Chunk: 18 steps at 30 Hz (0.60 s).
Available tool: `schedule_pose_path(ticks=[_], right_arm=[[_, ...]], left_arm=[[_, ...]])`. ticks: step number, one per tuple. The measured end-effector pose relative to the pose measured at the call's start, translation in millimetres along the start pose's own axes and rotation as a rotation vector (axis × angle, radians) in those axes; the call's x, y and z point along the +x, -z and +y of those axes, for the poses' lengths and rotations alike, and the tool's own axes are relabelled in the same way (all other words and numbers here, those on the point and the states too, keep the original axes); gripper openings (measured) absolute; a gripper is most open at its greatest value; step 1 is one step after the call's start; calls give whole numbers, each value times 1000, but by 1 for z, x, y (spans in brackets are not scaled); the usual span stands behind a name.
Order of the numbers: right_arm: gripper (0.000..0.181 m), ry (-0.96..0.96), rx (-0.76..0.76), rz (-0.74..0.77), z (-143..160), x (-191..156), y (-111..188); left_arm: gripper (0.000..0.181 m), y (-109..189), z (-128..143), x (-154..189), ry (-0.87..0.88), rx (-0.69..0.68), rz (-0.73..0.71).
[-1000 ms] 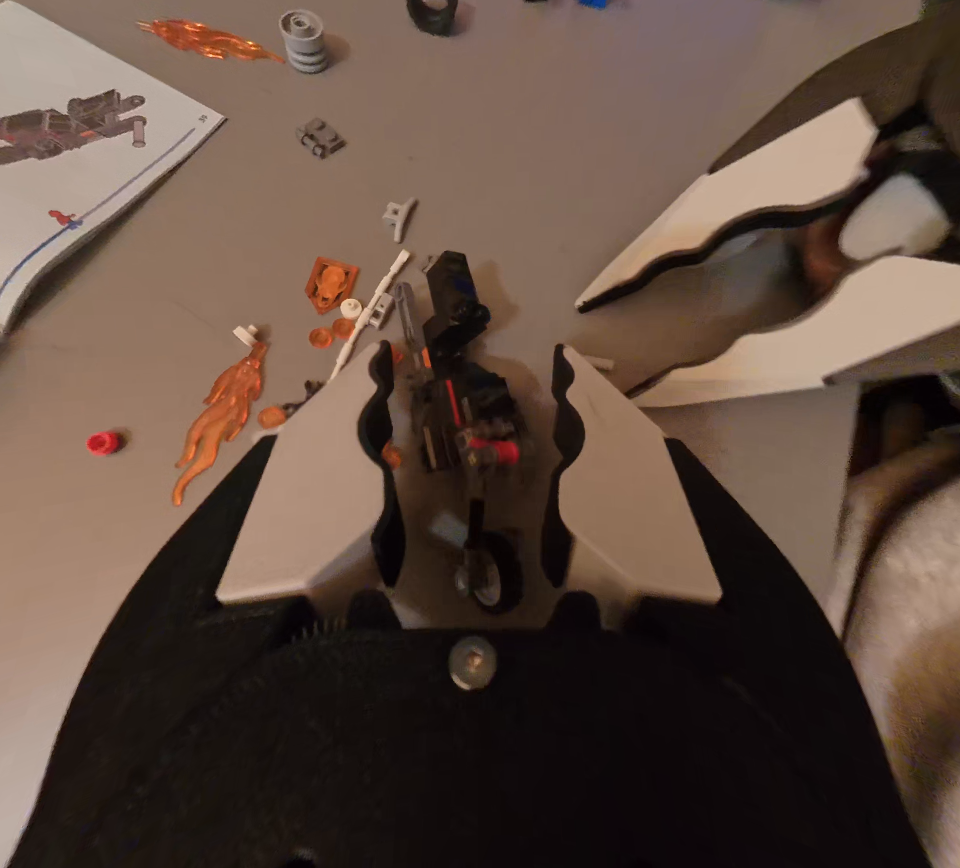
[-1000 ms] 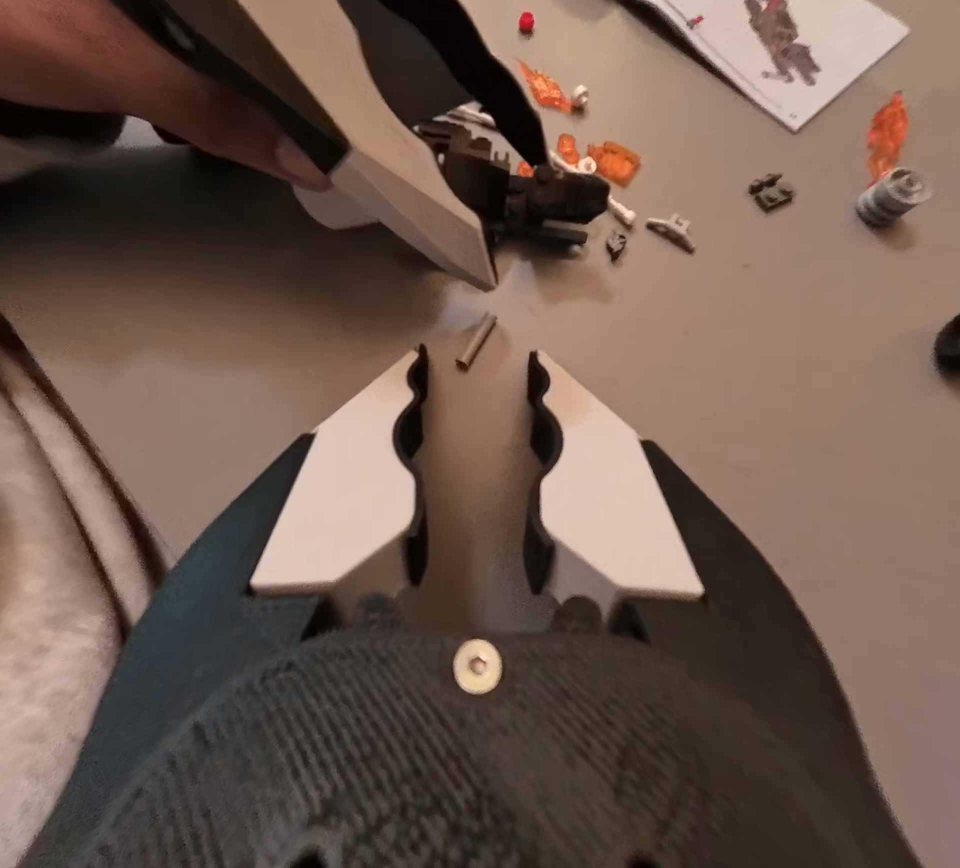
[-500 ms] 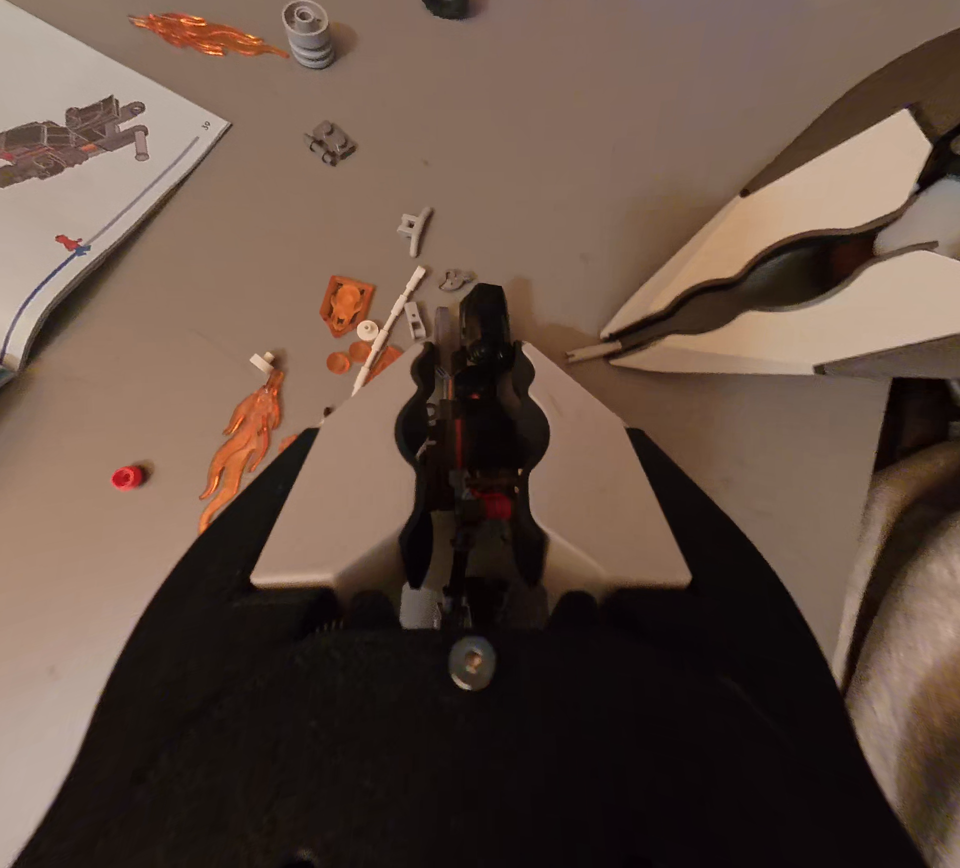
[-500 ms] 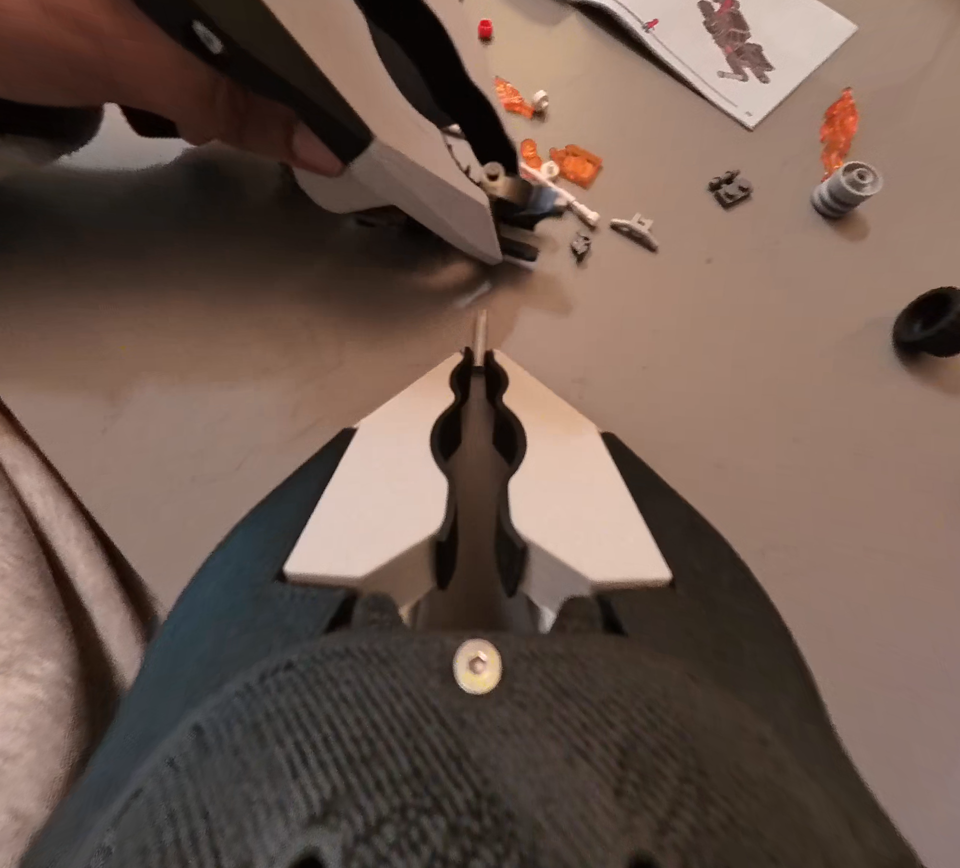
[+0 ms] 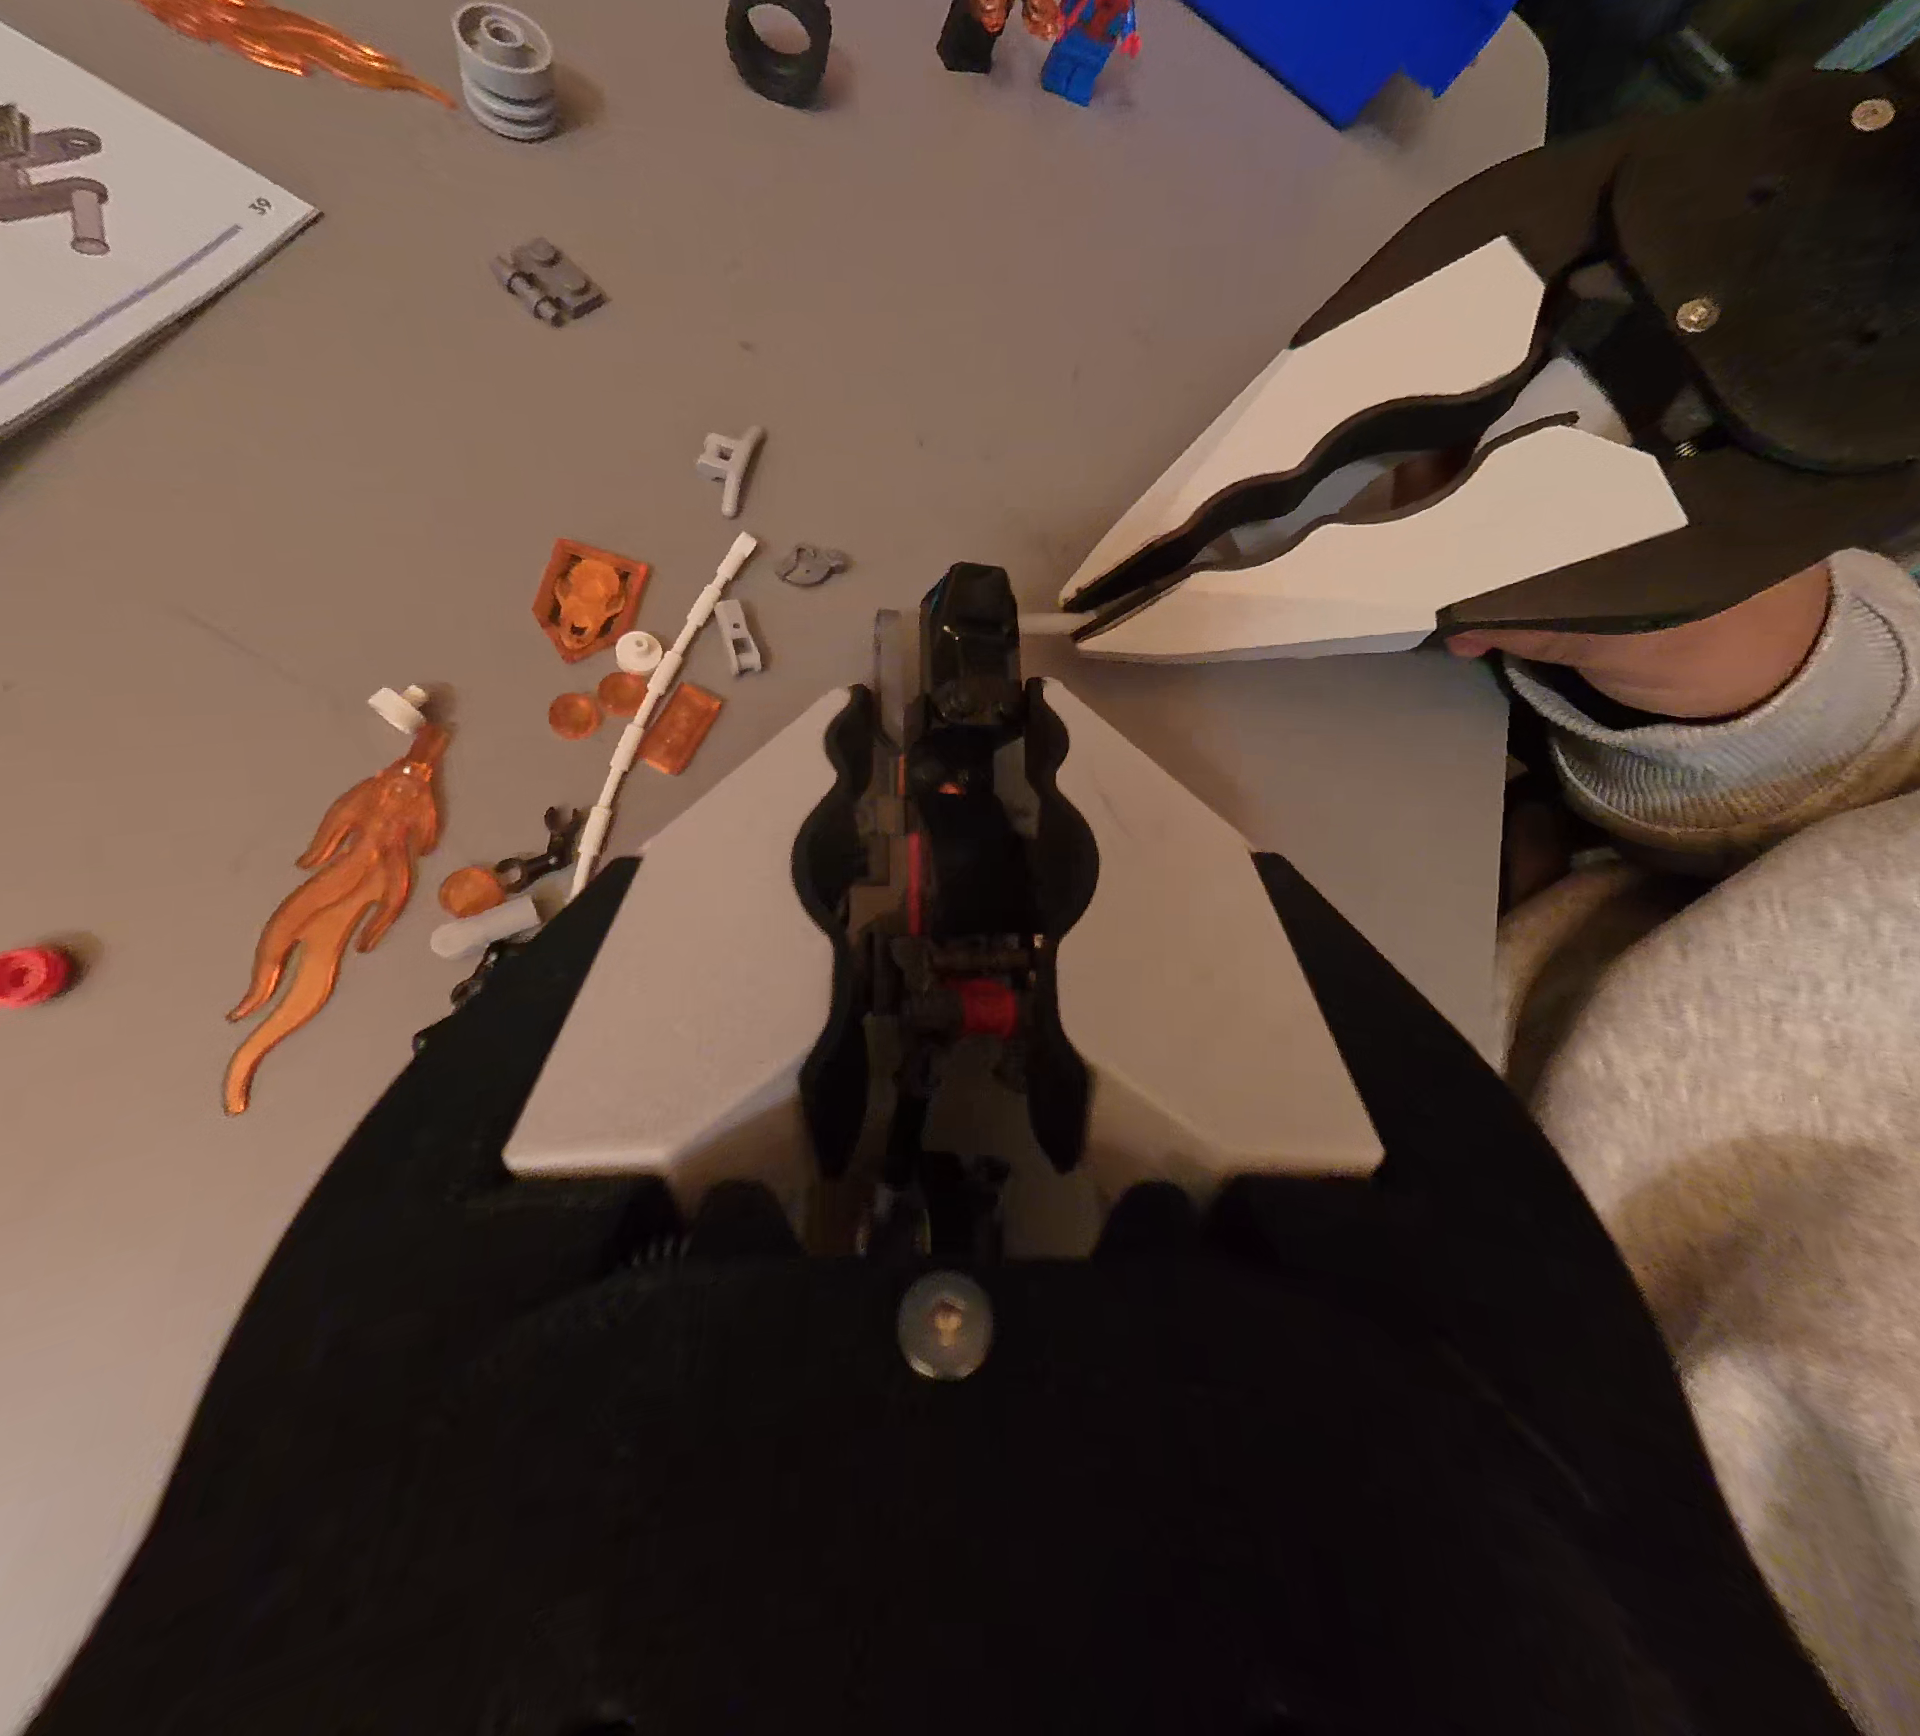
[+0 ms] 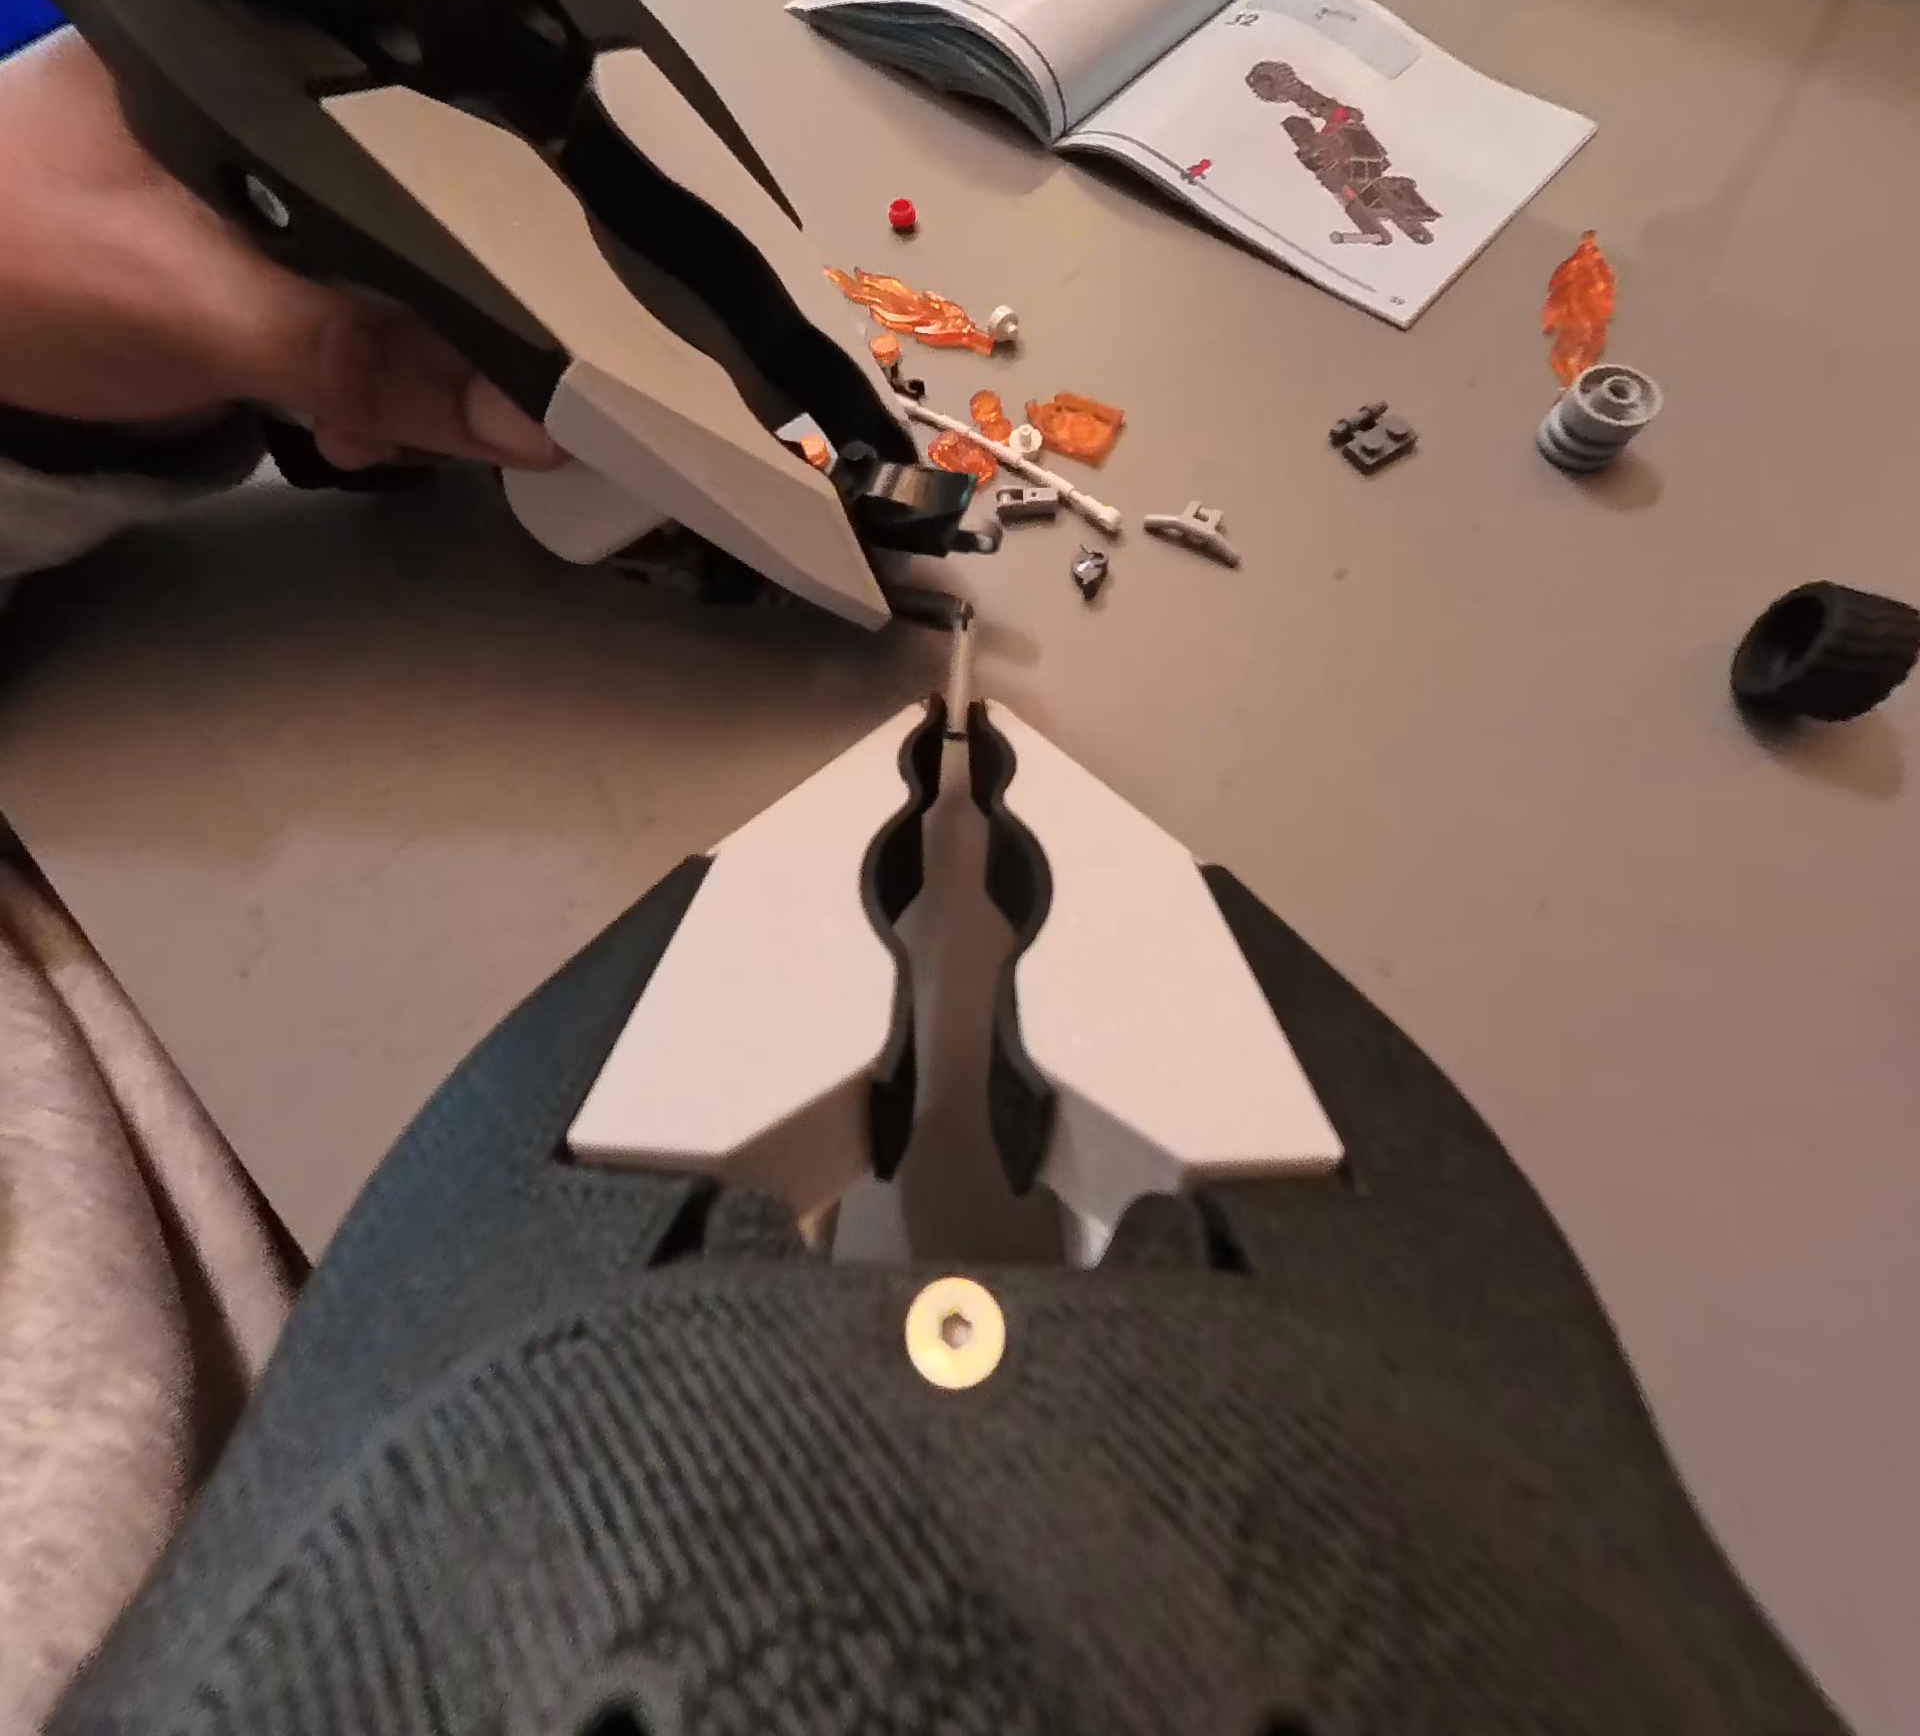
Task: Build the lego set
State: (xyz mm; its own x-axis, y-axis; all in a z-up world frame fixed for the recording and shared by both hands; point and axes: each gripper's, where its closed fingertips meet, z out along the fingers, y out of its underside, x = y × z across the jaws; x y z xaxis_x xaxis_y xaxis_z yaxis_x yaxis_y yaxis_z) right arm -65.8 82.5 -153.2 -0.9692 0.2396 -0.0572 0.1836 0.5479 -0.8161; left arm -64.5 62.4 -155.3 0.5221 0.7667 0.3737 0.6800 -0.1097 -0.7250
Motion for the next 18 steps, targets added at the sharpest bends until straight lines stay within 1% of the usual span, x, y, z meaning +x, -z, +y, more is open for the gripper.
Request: schedule_pose_path(ticks=[7, 12, 16, 18], right_arm=[[2, -34, -3, -17, 0, 1, -1], [2, -19, -25, -17, 3, -2, -3], [3, -28, -83, -72, 13, -10, -4], [3, -18, -89, -93, 15, -13, -2]], left_arm=[[28, 0, -2, -2, 32, 15, -6], [28, -2, 0, -3, 4, -4, -41], [28, -2, 1, -2, -10, -17, -45], [29, -2, 3, -1, -17, -28, -43]])
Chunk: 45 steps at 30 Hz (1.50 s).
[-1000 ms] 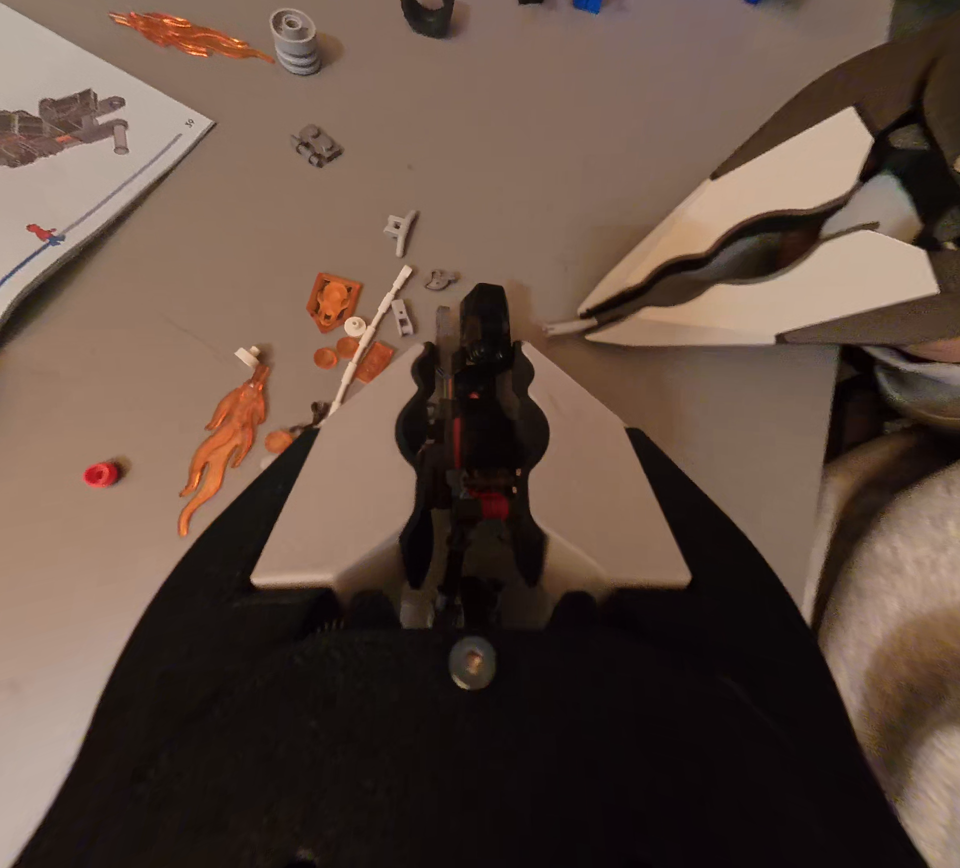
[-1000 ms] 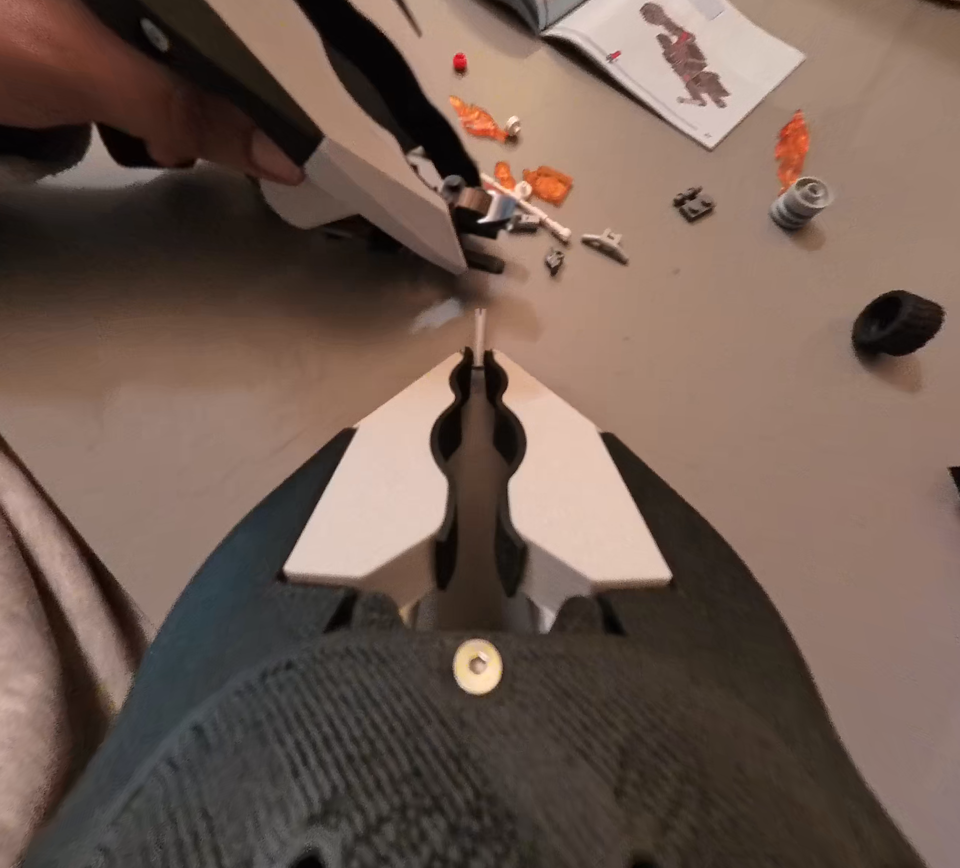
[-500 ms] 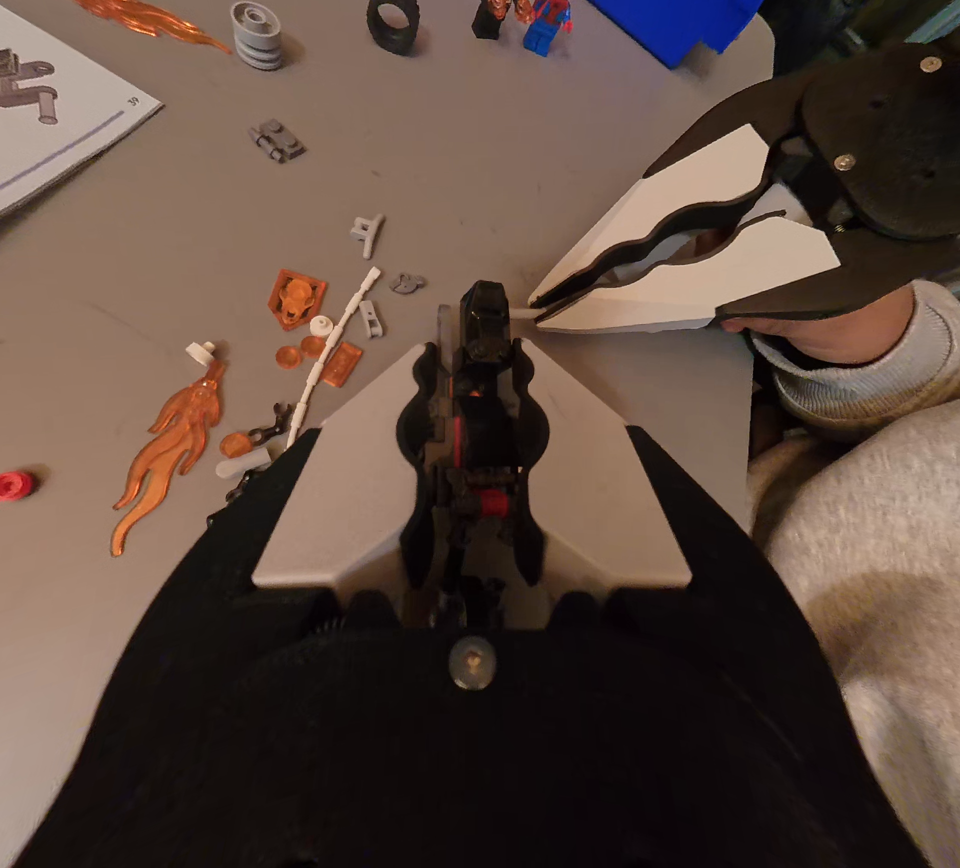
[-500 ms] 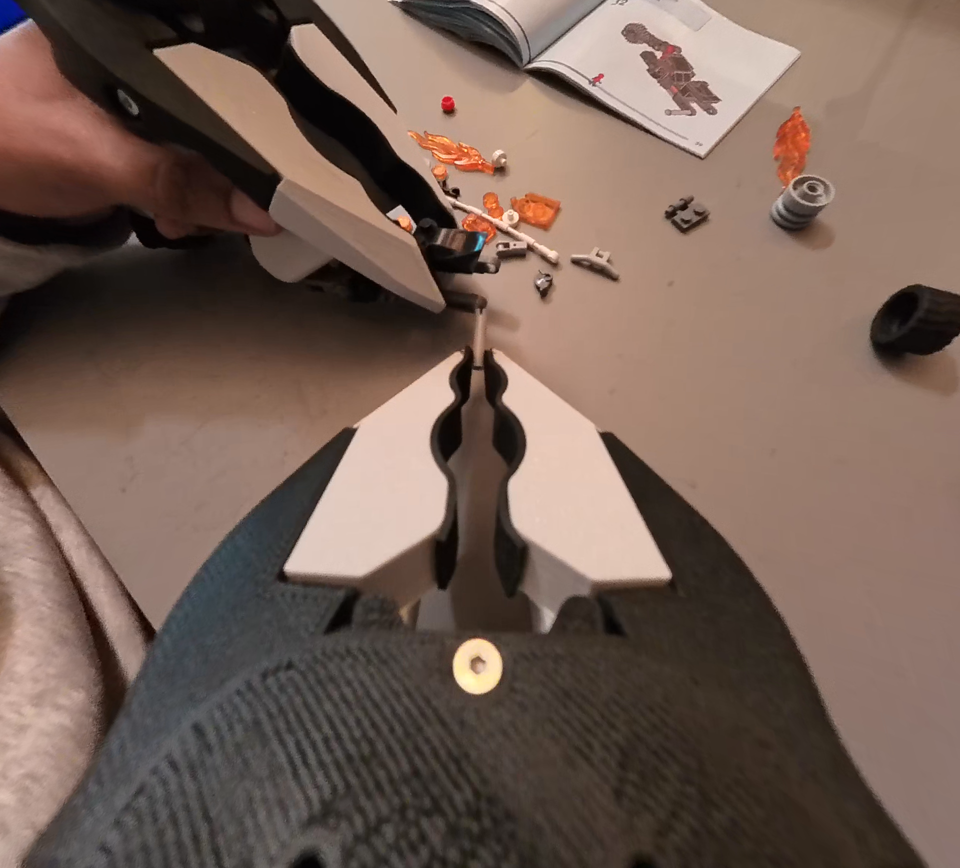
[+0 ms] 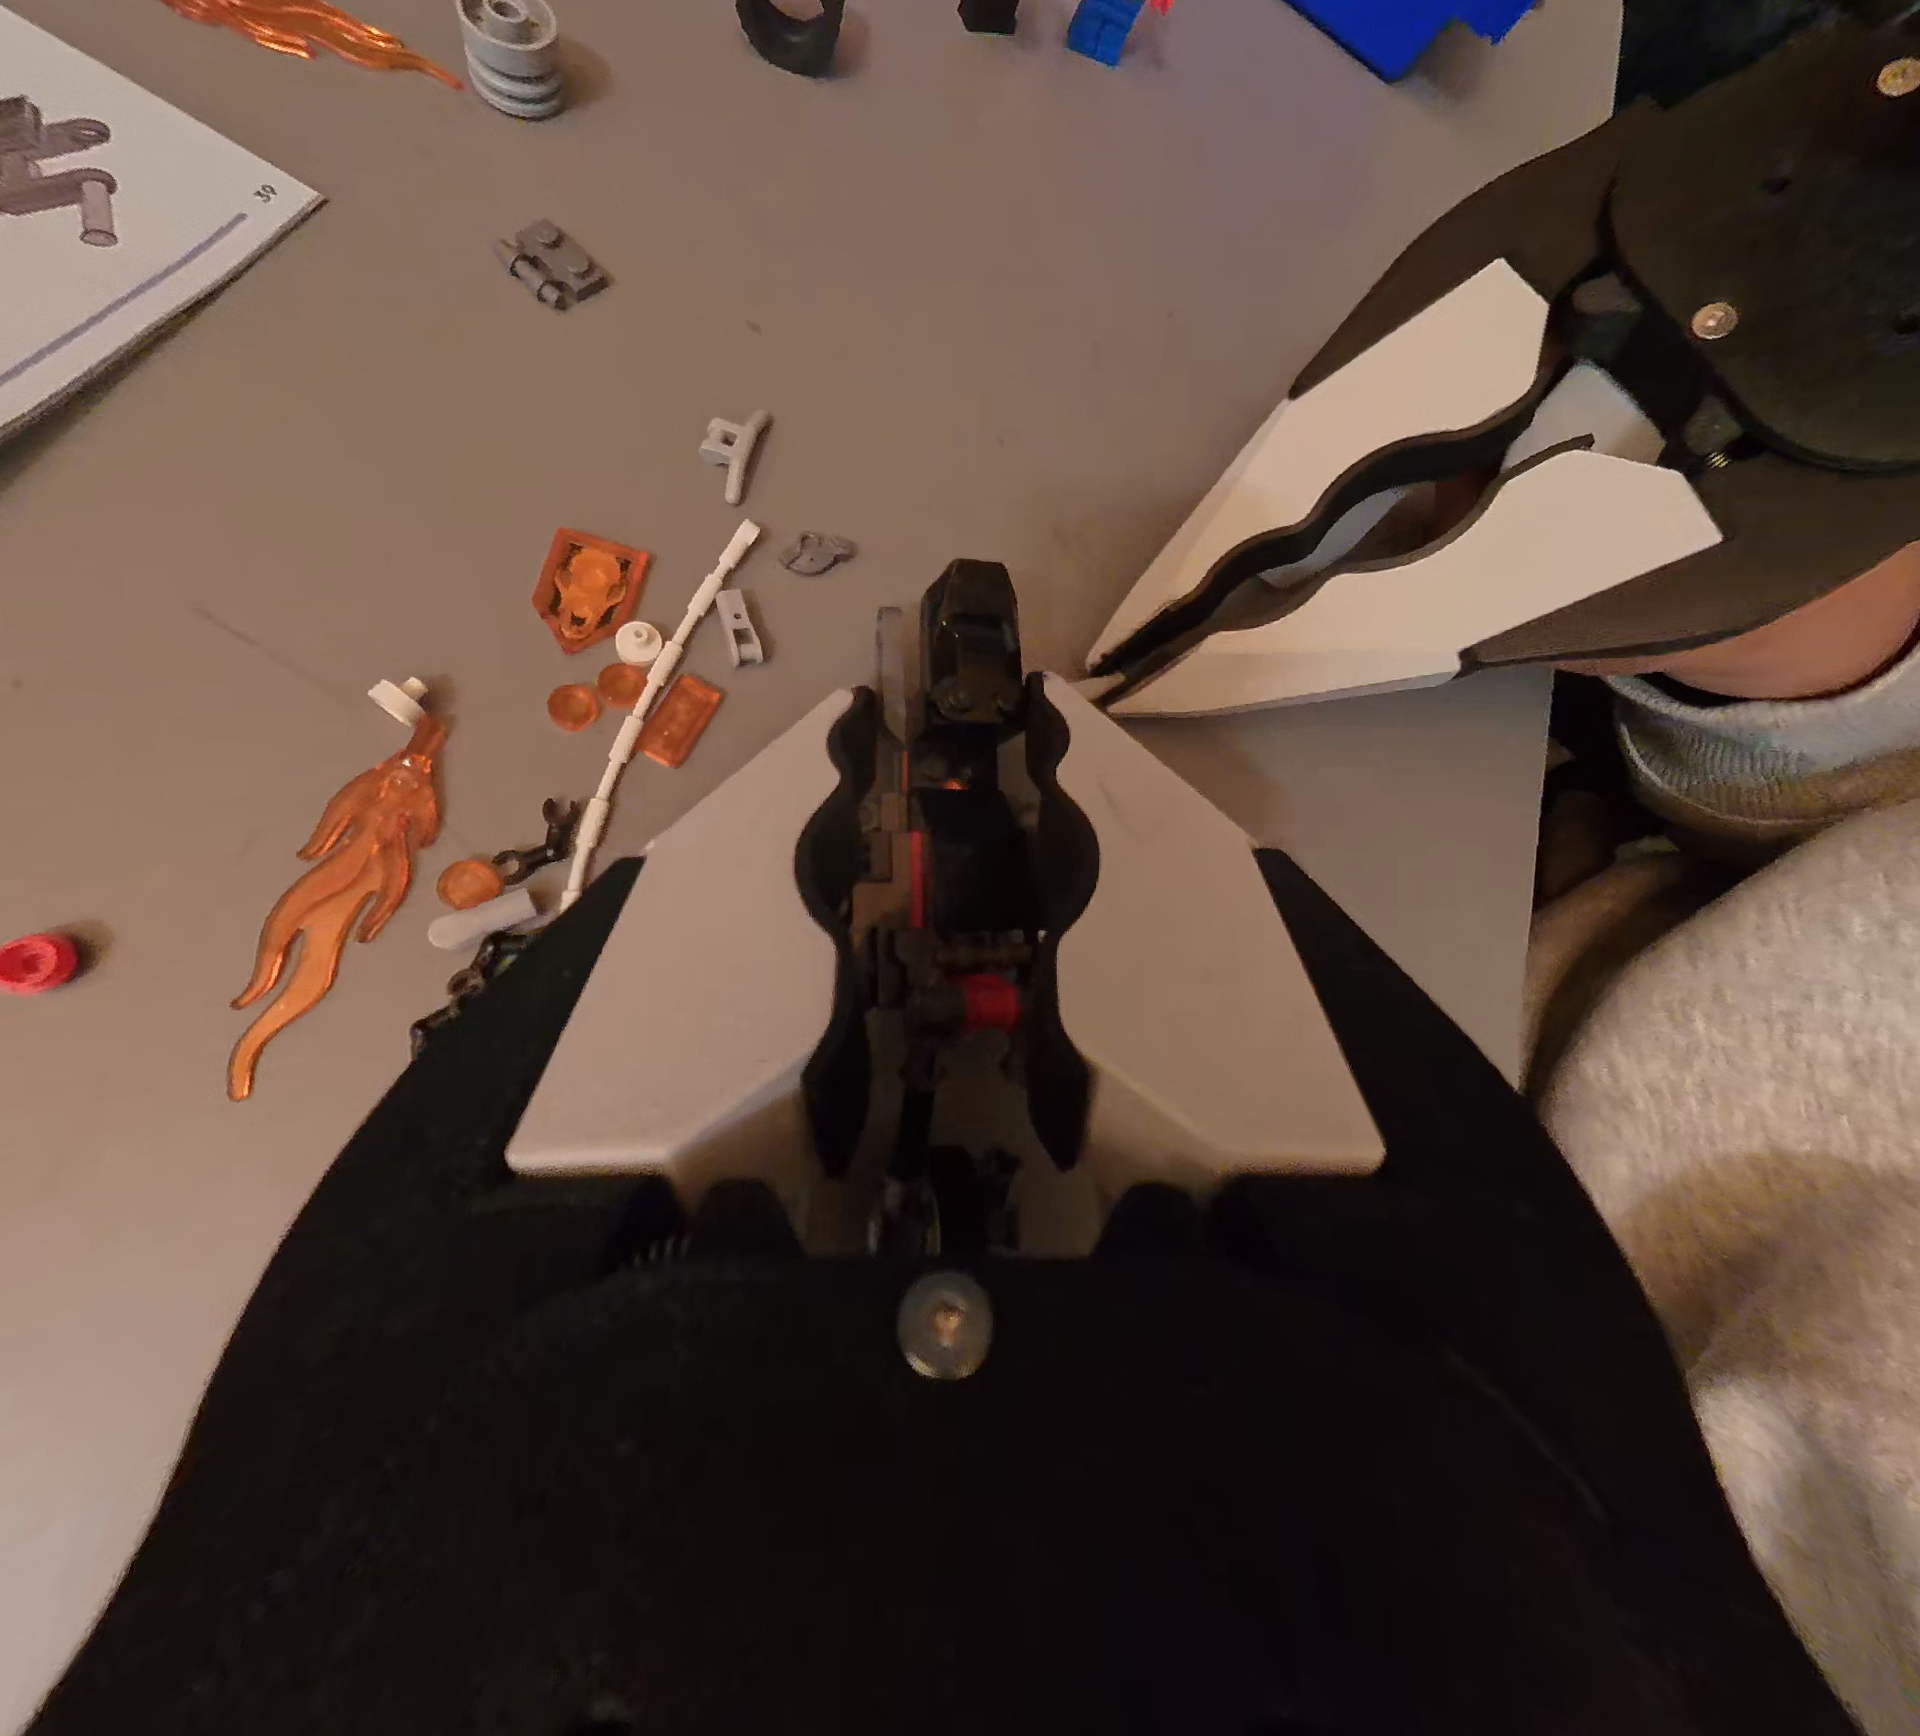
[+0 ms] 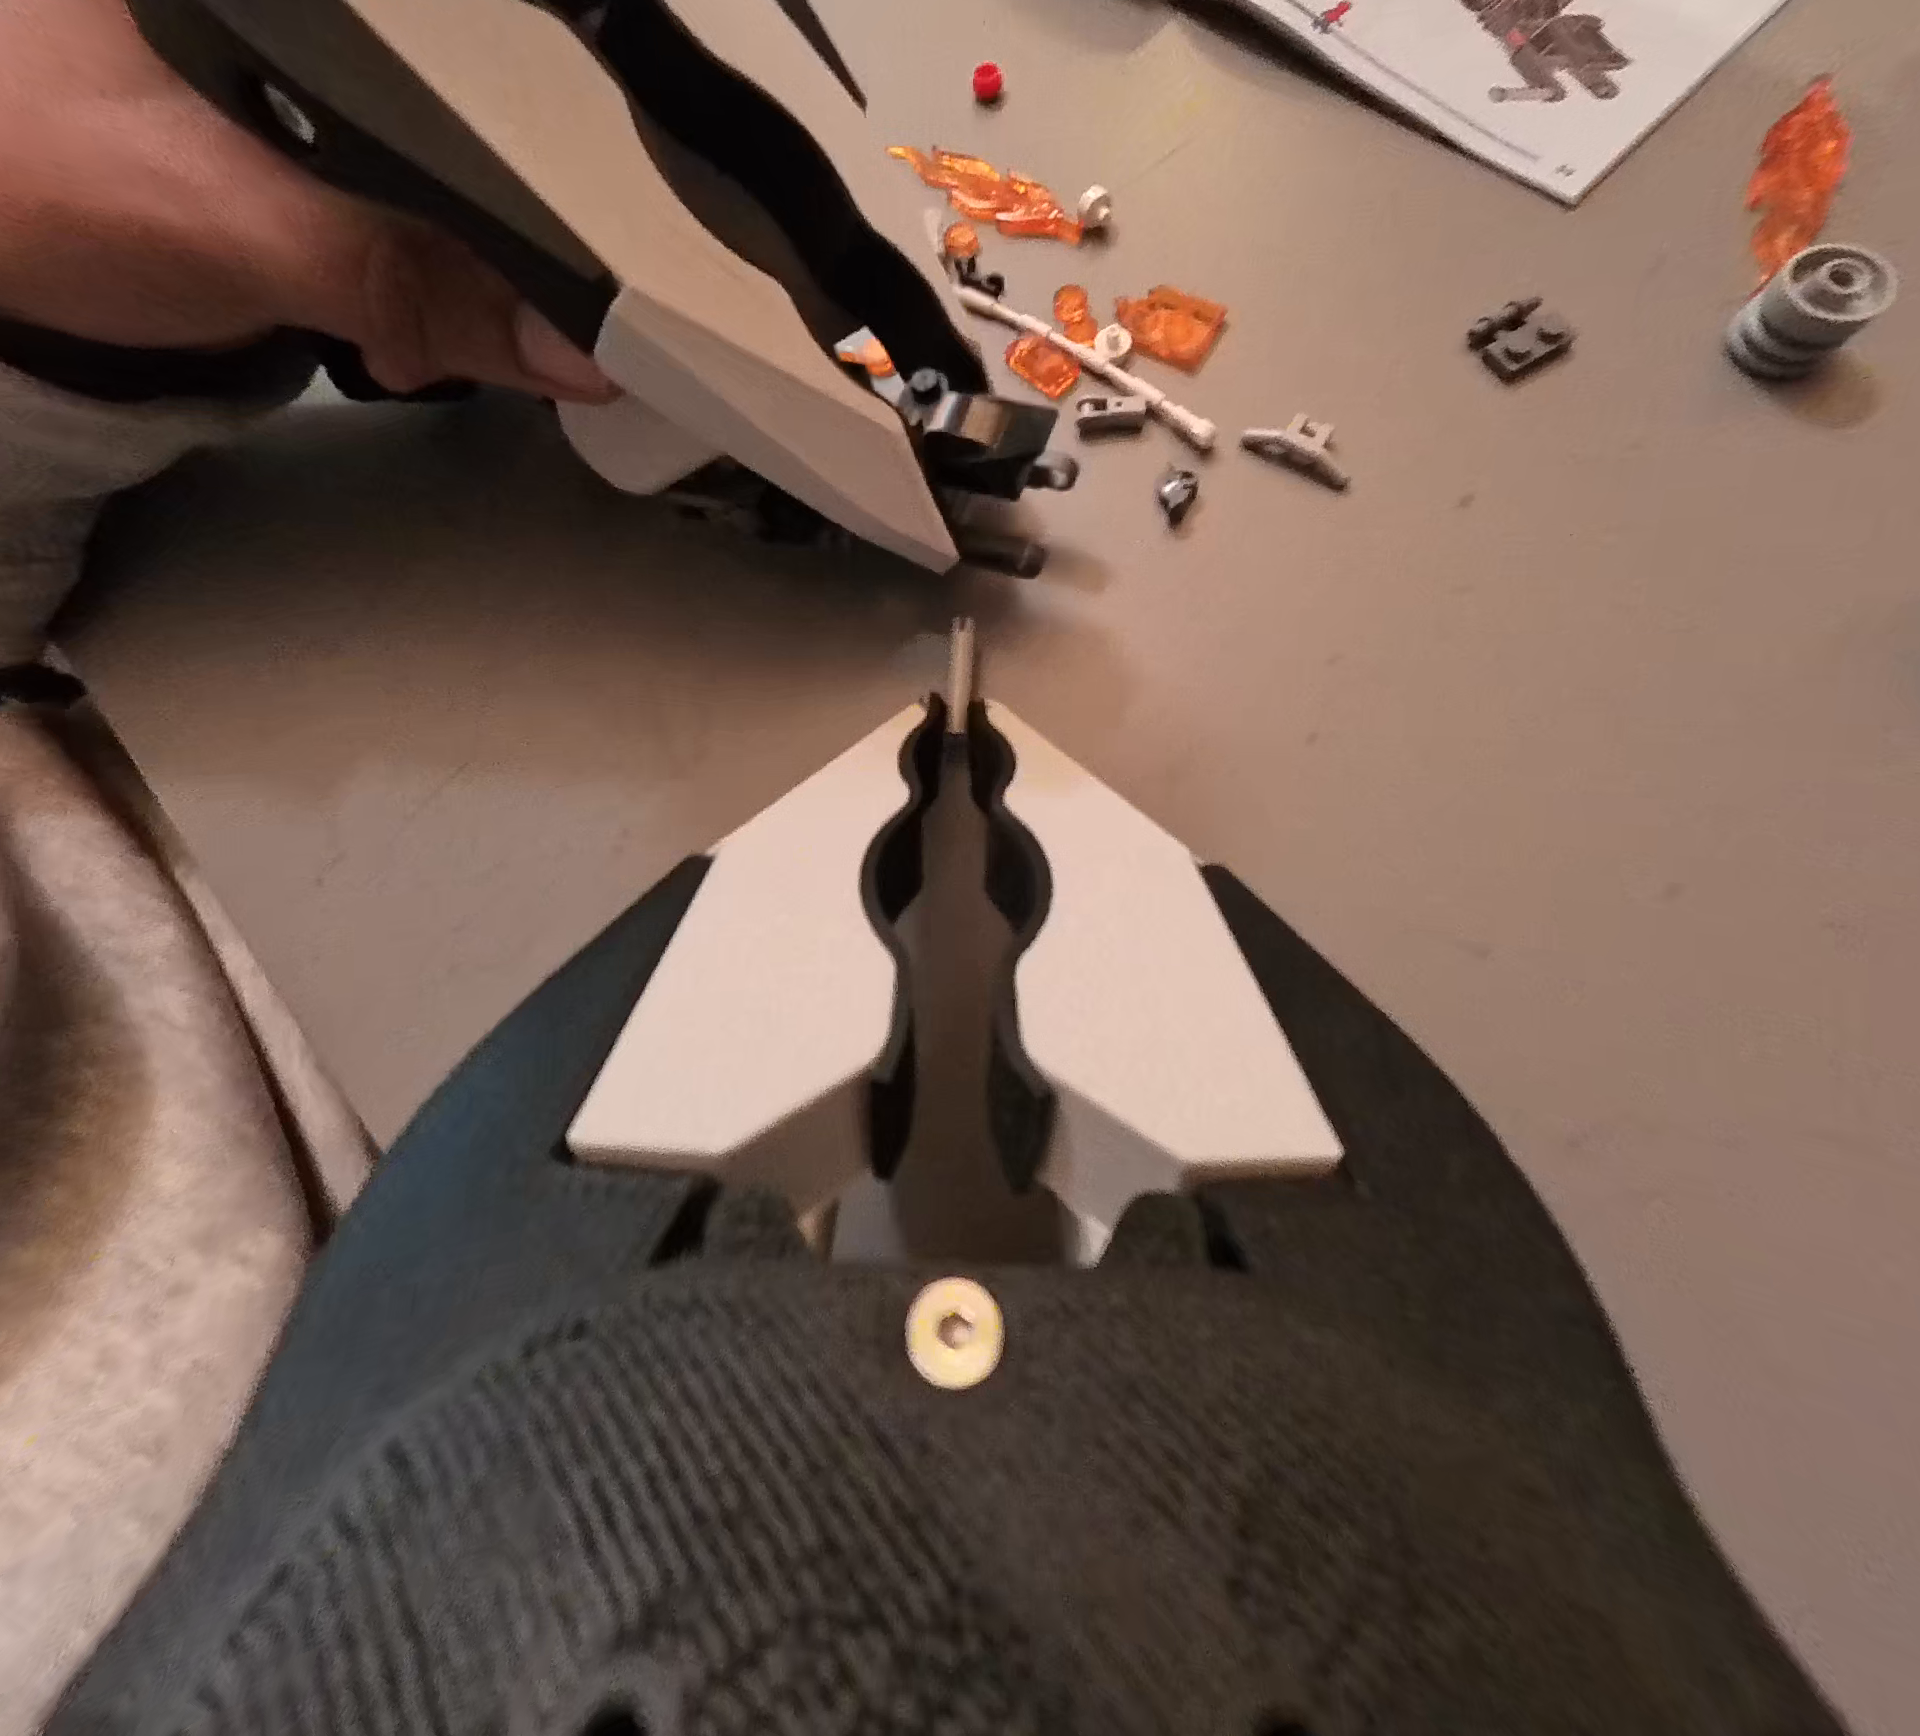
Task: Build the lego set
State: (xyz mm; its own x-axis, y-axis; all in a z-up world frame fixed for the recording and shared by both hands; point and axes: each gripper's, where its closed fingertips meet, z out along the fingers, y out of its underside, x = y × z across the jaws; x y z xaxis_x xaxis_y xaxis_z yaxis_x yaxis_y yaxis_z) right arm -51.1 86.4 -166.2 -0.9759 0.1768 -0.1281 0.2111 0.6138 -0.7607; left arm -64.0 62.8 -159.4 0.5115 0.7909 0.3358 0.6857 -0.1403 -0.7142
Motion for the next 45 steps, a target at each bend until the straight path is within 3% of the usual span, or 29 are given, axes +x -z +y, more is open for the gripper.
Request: schedule_pose_path(ticks=[7, 9, 13, 16, 18, 24, 27, 34, 40, 45], right_arm=[[3, 40, -25, 8, 9, 1, 4], [3, 53, -8, 21, 7, 2, 6], [2, 159, 179, 79, -18, 3, 24], [2, 313, 392, 165, -40, -1, 47], [2, 384, 476, 206, -48, -6, 56], [2, 477, 498, 221, -49, -16, 56], [2, 506, 527, 228, -51, -20, 60], [9, 589, 644, 266, -61, -28, 74], [3, 715, 741, 354, -65, -39, 83], [3, 668, 765, 309, -66, -39, 85]], left_arm=[[31, -5, 8, 5, -20, -36, 11], [42, -3, 6, 2, -31, -32, -30], [49, 13, -15, 5, -68, 90, -80], [34, 26, -33, 31, -27, 203, 79], [35, 29, -37, 47, 43, 231, 215], [22, 31, -43, 72, 169, 278, 474], [5, 36, -47, 75, 202, 311, 530], [3, 46, -53, 80, 290, 338, 657], [3, 51, -54, 91, 364, 337, 785], [3, 51, -54, 93, 385, 335, 823]])
